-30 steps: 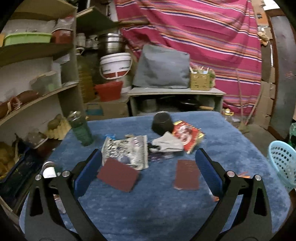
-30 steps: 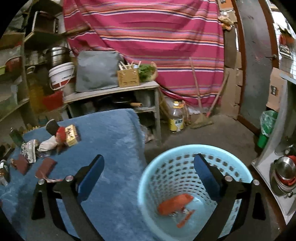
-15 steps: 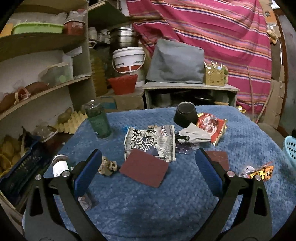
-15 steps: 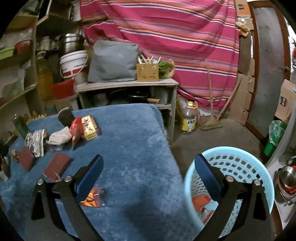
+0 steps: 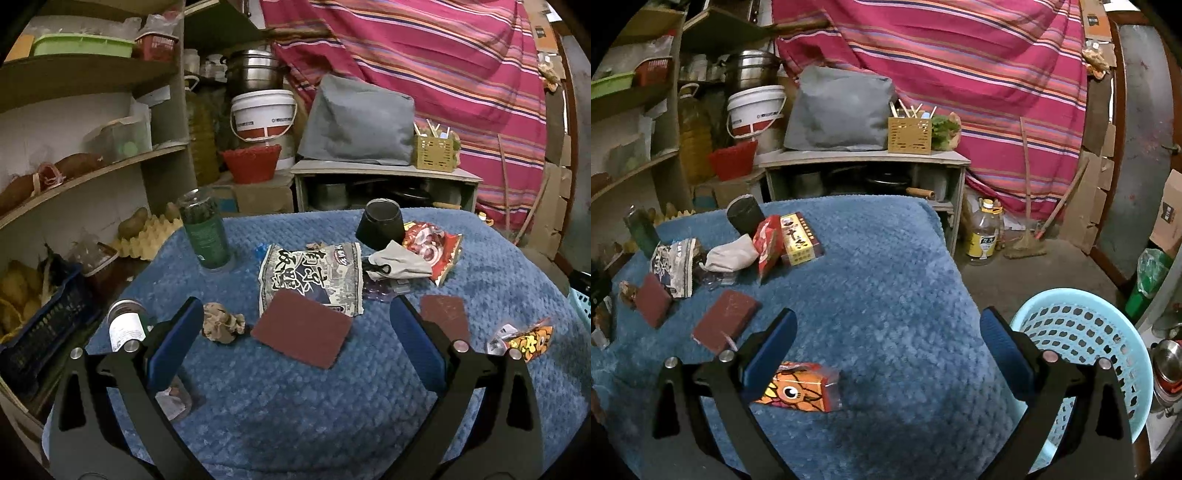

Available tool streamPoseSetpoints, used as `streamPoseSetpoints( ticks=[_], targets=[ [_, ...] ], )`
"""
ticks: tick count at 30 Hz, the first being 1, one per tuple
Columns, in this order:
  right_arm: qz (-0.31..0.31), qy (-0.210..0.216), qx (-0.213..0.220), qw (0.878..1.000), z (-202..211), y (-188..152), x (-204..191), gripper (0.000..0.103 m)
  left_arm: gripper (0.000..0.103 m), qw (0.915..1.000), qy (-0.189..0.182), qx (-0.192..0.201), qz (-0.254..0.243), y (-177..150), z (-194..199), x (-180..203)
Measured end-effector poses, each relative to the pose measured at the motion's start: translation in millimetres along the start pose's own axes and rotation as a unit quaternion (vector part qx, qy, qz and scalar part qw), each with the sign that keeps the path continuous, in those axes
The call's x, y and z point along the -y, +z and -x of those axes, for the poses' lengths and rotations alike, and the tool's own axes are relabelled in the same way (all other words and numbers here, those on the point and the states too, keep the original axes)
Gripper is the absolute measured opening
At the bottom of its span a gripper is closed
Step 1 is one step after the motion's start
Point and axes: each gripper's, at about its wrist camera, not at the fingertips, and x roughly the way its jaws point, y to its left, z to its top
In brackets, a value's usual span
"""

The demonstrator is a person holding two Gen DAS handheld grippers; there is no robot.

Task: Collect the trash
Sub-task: 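Grasp the orange cartoon snack packet with the right tool while the left tool approaches a brown scouring pad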

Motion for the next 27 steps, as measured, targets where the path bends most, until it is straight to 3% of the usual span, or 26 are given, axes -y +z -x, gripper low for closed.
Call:
streamPoseSetpoints(
  ticks=[6, 12, 19, 27],
  targets=[
    [-0.017, 0.021, -0.025, 0.999, -9, -7, -10, 0.097, 0.097, 0.9988, -0.019, -0.041, 0.016, -3, -13, -8],
    [0.018, 0.031, -0.041, 0.999, -19, -17, -37, 0.097, 0.097, 0.9973, -0.015, -0.063, 0.036, -7, -26, -18],
    [0.057, 0.037, -0.063, 0.996, -25, -27, -75, 0.097, 0.097, 0.9975, 0.01, -0.06, 0.035, -7, -25, -23],
    [0.067, 0.023, -0.089, 0.993, -33, -35, -89, 0.098, 0.097, 0.997, 0.006, -0.066, 0.04, -10, -25, -31]
  ],
)
